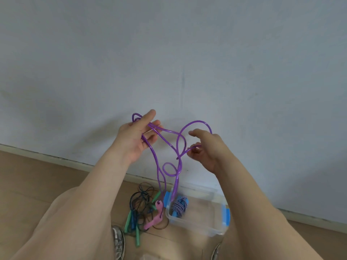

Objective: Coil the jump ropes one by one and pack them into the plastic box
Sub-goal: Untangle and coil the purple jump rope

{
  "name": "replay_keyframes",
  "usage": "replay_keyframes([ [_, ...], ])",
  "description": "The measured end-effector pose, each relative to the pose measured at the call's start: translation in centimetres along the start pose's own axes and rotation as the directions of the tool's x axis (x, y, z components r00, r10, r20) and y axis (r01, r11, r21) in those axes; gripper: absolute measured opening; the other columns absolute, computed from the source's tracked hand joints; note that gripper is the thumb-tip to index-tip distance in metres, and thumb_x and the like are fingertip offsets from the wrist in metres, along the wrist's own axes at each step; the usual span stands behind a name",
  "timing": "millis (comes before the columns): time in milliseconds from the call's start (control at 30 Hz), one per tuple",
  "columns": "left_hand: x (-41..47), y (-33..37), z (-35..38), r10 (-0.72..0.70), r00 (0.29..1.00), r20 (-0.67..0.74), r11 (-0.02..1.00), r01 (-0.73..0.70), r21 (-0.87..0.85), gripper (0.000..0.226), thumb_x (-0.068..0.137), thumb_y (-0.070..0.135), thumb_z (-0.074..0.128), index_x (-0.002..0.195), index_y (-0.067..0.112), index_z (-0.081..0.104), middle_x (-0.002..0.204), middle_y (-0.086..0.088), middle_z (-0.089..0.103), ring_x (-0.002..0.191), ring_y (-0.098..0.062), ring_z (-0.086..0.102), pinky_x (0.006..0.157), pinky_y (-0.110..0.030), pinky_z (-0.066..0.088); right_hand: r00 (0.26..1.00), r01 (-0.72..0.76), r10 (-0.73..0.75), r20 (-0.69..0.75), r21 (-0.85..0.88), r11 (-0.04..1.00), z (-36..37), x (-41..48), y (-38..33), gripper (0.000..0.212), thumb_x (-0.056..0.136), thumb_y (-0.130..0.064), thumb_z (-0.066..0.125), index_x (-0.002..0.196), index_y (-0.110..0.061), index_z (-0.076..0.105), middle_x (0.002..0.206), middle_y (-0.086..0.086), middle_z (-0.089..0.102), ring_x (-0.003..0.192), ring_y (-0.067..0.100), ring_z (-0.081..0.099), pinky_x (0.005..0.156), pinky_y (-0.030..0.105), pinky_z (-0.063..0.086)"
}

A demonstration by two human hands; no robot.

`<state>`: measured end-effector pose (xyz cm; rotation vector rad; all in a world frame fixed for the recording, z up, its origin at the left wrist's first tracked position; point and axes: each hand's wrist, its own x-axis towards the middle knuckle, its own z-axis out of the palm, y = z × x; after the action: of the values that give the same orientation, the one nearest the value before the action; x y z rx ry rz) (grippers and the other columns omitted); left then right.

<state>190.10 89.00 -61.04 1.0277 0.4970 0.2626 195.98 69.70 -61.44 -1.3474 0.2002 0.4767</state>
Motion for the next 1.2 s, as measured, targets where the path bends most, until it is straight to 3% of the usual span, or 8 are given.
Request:
replay_keyframes([
  [300, -0.2, -1.0, 0.5, 0.173, 0.985, 0.022, 0.985, -0.173, -0.013, 0.024, 0.095, 0.023, 0.077, 0.089, 0.002, 0.066, 0.079, -0.01, 0.072, 0.095, -0.033, 0.079, 0.076, -0.036, 0.065, 0.967, -0.154, 0.224, 0.12, -0.427, 0.891, 2.4, -0.4, 3.2, 0.077, 0.092, -0.015, 0.072, 0.155, -0.005, 0.029, 0.155, 0.02, 0.037, 0.086, 0.049, 0.077, 0.081, 0.055, 0.064],
  [400, -0.4, -1.0, 0.6, 0.202, 0.979, 0.033, 0.979, -0.201, -0.018, 0.026, 0.096, 0.023, 0.075, 0.09, -0.001, 0.067, 0.083, -0.014, 0.072, 0.097, -0.033, 0.079, 0.078, -0.036, 0.065, 0.966, -0.13, 0.233, 0.109, -0.574, 0.809, 3.0, -0.3, 4.2, 0.08, 0.085, -0.038, 0.083, 0.142, -0.011, 0.033, 0.121, 0.018, 0.063, 0.082, 0.037, 0.079, 0.078, 0.052, 0.066],
  [500, -0.4, -0.8, 0.5, 0.219, 0.976, 0.022, 0.976, -0.218, -0.026, 0.027, 0.096, 0.022, 0.076, 0.088, -0.002, 0.066, 0.082, -0.014, 0.072, 0.096, -0.032, 0.079, 0.08, -0.036, 0.065, 0.99, 0.085, 0.015, 0.142, -0.671, 0.736, 3.1, 0.4, 5.0, 0.073, 0.084, -0.042, 0.086, 0.127, -0.011, 0.036, 0.102, 0.018, 0.073, 0.071, 0.024, 0.076, 0.069, 0.04, 0.067],
  [600, 0.1, -0.7, -0.1, 0.263, 0.965, 0.02, 0.965, -0.263, 0.007, 0.034, 0.09, 0.012, 0.081, 0.073, 0.012, 0.051, 0.087, -0.017, 0.071, 0.1, -0.034, 0.078, 0.084, -0.039, 0.065, 0.894, 0.417, -0.343, 0.288, -0.816, 0.402, 2.9, 1.4, 5.4, 0.038, 0.097, -0.035, 0.073, 0.126, -0.018, 0.054, 0.094, 0.011, 0.071, 0.078, 0.028, 0.069, 0.066, 0.038, 0.055],
  [833, 1.8, -1.0, -2.6, 0.293, 0.929, -0.225, 0.944, -0.244, 0.223, 0.051, 0.094, 0.013, 0.079, 0.077, 0.024, 0.033, 0.09, -0.014, 0.074, 0.081, -0.029, 0.081, 0.068, -0.036, 0.067, 0.729, 0.484, -0.634, 0.258, -0.849, 0.211, 1.1, 1.1, 2.8, 0.018, 0.103, -0.026, 0.06, 0.1, -0.023, 0.077, 0.083, 0.0, 0.071, 0.074, 0.023, 0.062, 0.062, 0.034, 0.047],
  [933, 2.3, -1.4, -2.9, 0.255, 0.921, -0.294, 0.965, -0.222, 0.143, 0.045, 0.097, 0.015, 0.076, 0.081, 0.022, 0.035, 0.089, -0.014, 0.075, 0.075, -0.027, 0.081, 0.069, -0.037, 0.067, 0.641, 0.577, -0.742, 0.197, -0.762, 0.295, 0.9, 1.1, 2.1, 0.021, 0.1, -0.026, 0.062, 0.095, -0.024, 0.082, 0.082, -0.004, 0.069, 0.074, 0.012, 0.061, 0.067, 0.03, 0.047],
  [1067, 3.1, -1.0, -3.8, 0.153, 0.912, -0.38, 0.98, -0.188, -0.058, 0.022, 0.101, 0.011, 0.07, 0.1, 0.007, 0.049, 0.083, -0.014, 0.067, 0.061, -0.024, 0.077, 0.06, -0.04, 0.066, 0.771, 0.554, -0.616, -0.164, -0.304, 0.775, 0.6, 1.0, 1.1, 0.021, 0.102, -0.02, 0.061, 0.095, -0.019, 0.081, 0.078, 0.0, 0.075, 0.075, 0.006, 0.067, 0.077, 0.025, 0.053],
  [1200, 3.6, -0.8, -5.0, 0.097, 0.878, -0.468, 0.977, -0.174, -0.124, 0.016, 0.105, 0.011, 0.064, 0.096, 0.004, 0.052, 0.081, -0.013, 0.06, 0.06, -0.025, 0.071, 0.064, -0.049, 0.066, 0.842, 0.468, -0.333, -0.424, 0.267, 0.843, -0.7, 1.0, -0.7, 0.022, 0.109, -0.014, 0.039, 0.102, -0.013, 0.06, 0.077, 0.005, 0.067, 0.079, 0.022, 0.07, 0.078, 0.036, 0.058],
])
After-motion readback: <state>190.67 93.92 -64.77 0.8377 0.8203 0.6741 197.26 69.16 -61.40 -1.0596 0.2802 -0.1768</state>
